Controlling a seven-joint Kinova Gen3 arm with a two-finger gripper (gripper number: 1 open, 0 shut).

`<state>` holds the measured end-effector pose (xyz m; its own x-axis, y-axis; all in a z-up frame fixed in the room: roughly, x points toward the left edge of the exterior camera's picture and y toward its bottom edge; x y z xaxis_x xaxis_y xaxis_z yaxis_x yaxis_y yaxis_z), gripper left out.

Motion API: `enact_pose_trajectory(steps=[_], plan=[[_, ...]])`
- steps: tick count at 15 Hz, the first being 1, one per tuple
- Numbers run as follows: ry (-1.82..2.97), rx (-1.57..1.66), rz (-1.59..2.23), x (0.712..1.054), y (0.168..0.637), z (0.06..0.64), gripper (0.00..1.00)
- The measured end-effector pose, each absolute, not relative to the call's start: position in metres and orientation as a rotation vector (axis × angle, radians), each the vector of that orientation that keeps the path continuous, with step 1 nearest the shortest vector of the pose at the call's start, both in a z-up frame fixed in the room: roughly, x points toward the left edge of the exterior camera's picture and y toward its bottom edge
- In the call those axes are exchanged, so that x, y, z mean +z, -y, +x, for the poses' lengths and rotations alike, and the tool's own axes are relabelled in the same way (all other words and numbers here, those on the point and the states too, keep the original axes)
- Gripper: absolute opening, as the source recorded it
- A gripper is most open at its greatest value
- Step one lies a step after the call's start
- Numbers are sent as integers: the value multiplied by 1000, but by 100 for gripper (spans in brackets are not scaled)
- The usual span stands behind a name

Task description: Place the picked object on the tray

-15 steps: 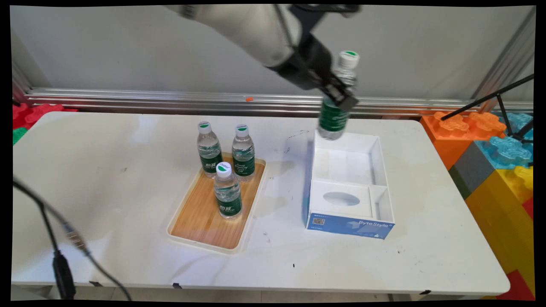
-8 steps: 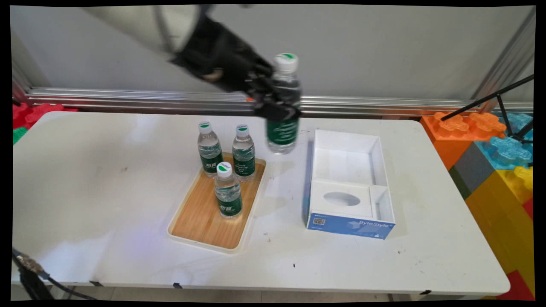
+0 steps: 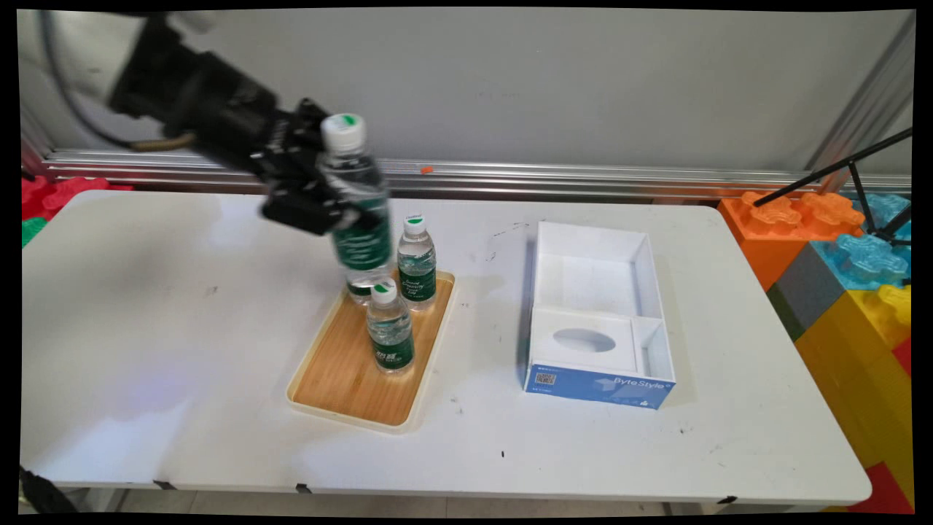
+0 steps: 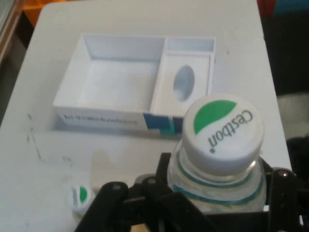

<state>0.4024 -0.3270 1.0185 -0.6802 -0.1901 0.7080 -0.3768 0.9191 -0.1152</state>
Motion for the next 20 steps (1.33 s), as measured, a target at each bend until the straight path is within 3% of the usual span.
enact_pose_trajectory(steps=[8,20], plan=[[2384,299,276,984,315,497,0],[2334,198,39,872,345,518,0]])
